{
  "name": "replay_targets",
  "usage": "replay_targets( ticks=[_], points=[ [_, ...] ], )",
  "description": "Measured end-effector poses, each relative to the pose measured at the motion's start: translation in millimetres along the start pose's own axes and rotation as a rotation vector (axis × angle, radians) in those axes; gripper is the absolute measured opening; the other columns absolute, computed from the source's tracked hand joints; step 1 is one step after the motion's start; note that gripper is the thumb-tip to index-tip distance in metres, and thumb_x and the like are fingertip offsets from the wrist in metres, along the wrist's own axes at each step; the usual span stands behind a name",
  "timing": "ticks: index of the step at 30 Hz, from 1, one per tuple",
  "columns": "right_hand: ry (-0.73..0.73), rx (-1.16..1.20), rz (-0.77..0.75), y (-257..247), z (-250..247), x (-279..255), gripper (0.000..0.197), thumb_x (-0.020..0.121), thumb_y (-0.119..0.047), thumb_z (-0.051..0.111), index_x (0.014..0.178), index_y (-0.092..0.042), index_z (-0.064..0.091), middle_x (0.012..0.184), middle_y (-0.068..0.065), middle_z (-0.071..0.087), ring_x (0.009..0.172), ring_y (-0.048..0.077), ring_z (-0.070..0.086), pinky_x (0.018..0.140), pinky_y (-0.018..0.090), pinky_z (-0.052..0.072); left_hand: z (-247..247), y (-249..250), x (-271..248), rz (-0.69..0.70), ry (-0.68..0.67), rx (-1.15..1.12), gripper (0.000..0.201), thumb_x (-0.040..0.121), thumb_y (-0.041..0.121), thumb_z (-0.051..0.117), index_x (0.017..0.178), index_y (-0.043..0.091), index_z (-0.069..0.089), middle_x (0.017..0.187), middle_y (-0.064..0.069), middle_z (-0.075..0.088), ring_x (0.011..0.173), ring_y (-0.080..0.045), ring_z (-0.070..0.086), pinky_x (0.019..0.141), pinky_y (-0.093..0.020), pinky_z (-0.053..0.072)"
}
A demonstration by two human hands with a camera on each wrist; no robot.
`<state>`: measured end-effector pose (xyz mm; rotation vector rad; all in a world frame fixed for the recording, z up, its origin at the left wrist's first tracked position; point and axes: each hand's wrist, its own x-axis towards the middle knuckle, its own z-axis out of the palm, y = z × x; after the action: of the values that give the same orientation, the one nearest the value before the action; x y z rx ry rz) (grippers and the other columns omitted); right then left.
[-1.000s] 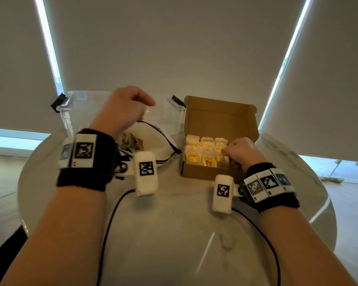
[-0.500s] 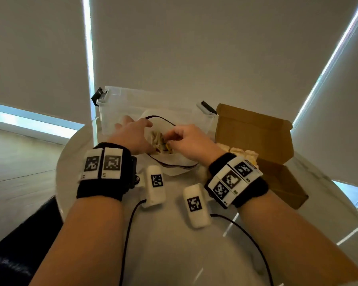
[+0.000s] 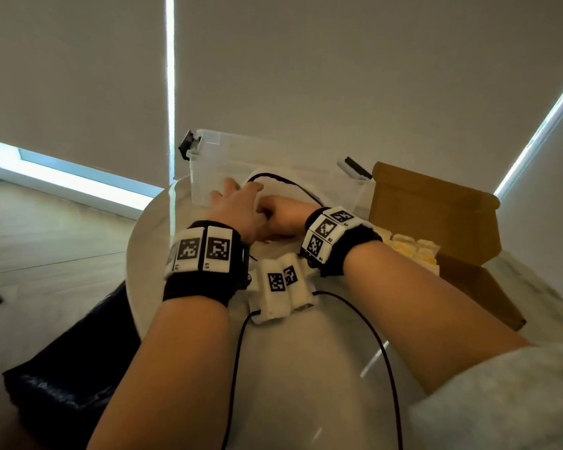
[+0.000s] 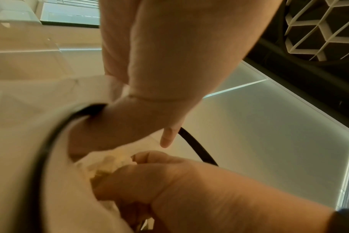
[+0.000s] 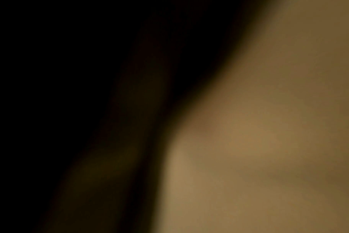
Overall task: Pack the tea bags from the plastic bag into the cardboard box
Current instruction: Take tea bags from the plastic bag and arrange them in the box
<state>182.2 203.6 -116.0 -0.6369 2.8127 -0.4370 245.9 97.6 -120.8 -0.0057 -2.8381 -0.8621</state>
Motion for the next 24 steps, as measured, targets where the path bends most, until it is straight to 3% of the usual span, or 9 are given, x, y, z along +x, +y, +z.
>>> replay_targets(
  ticks=[3, 5, 7, 10, 12, 14, 17, 20, 24],
  points=[
    [-0.041, -0.077, -0.023, -1.3, 0.5, -0.5, 0.047, 0.086, -0.022, 0.067, 0.128, -0.01, 0.049, 0.11, 0.004, 0.055, 0.097, 0.019, 0.052, 0.081, 0.028, 0.042, 0.2, -1.7, 0.3, -0.005, -0.002, 0.009, 0.079, 0.08, 0.002, 0.062, 0.145, 0.03, 0.027, 0.137, -0.011, 0.028, 0.122, -0.033, 0.032, 0.091, -0.039, 0.038],
    [-0.05, -0.097, -0.02, -2.0, 0.5, -2.9, 0.048, 0.087, -0.024, 0.065, 0.129, -0.011, 0.048, 0.118, 0.006, 0.056, 0.103, 0.02, 0.052, 0.085, 0.029, 0.041, 0.3, -2.2, 0.3, -0.002, -0.009, 0.003, 0.078, 0.081, 0.004, 0.061, 0.146, 0.03, 0.027, 0.137, -0.011, 0.027, 0.123, -0.033, 0.032, 0.09, -0.038, 0.037],
    [-0.022, -0.112, -0.01, -1.9, -1.7, -5.2, 0.043, 0.086, -0.022, 0.066, 0.125, -0.011, 0.052, 0.108, 0.004, 0.059, 0.097, 0.02, 0.053, 0.081, 0.029, 0.041, 0.9, -2.8, 1.0, 0.003, -0.011, 0.007, 0.078, 0.08, 0.002, 0.06, 0.146, 0.029, 0.026, 0.138, -0.011, 0.027, 0.123, -0.033, 0.031, 0.089, -0.038, 0.037],
    [0.098, -0.123, -0.038, -5.1, -7.3, -13.2, 0.015, 0.084, -0.012, 0.066, 0.098, -0.009, 0.064, 0.074, -0.002, 0.054, 0.077, 0.019, 0.055, 0.07, 0.03, 0.046, 2.4, -4.4, 3.4, 0.002, -0.005, 0.021, 0.084, 0.078, -0.005, 0.06, 0.146, 0.03, 0.026, 0.137, -0.01, 0.026, 0.122, -0.033, 0.031, 0.087, -0.038, 0.038],
    [0.206, -0.154, -0.06, -8.0, -11.8, -20.0, 0.007, 0.085, -0.005, 0.061, 0.089, -0.008, 0.065, 0.076, 0.002, 0.06, 0.075, 0.02, 0.056, 0.064, 0.029, 0.045, 3.3, -4.5, 5.1, -0.002, -0.007, 0.031, 0.084, 0.077, -0.005, 0.06, 0.146, 0.03, 0.026, 0.137, -0.01, 0.026, 0.121, -0.034, 0.032, 0.087, -0.038, 0.039],
    [0.281, -0.17, -0.07, -8.4, -15.8, -23.9, 0.018, 0.086, 0.0, 0.054, 0.099, -0.001, 0.067, 0.095, 0.01, 0.066, 0.086, 0.024, 0.06, 0.07, 0.03, 0.046, 3.6, -4.4, 6.1, -0.007, -0.012, 0.043, 0.085, 0.076, -0.005, 0.06, 0.146, 0.029, 0.025, 0.137, -0.011, 0.026, 0.122, -0.034, 0.031, 0.085, -0.037, 0.039],
    [0.197, -0.273, -0.041, -6.1, -16.8, -25.8, 0.025, 0.086, -0.003, 0.056, 0.109, -0.001, 0.065, 0.108, 0.015, 0.065, 0.096, 0.027, 0.059, 0.073, 0.031, 0.044, 4.0, -3.8, 5.8, -0.003, -0.005, 0.038, 0.084, 0.077, -0.004, 0.061, 0.146, 0.028, 0.025, 0.137, -0.011, 0.026, 0.122, -0.035, 0.031, 0.083, -0.037, 0.036],
    [0.031, -0.24, -0.074, -6.6, -12.3, -23.2, 0.036, 0.087, -0.012, 0.062, 0.122, -0.006, 0.056, 0.116, 0.008, 0.06, 0.101, 0.022, 0.055, 0.077, 0.026, 0.039, 4.9, -3.8, 5.9, 0.01, 0.005, 0.018, 0.083, 0.078, -0.004, 0.06, 0.146, 0.028, 0.025, 0.136, -0.011, 0.026, 0.121, -0.035, 0.031, 0.082, -0.034, 0.034],
    [-0.067, -0.199, -0.102, -11.4, -8.5, -19.6, 0.04, 0.088, -0.025, 0.064, 0.123, -0.009, 0.054, 0.092, -0.006, 0.053, 0.087, 0.013, 0.047, 0.072, 0.02, 0.036, 5.5, -4.8, 7.9, 0.019, -0.004, 0.006, 0.084, 0.078, -0.001, 0.062, 0.147, 0.029, 0.024, 0.136, -0.009, 0.025, 0.121, -0.033, 0.031, 0.083, -0.032, 0.032]
  ],
)
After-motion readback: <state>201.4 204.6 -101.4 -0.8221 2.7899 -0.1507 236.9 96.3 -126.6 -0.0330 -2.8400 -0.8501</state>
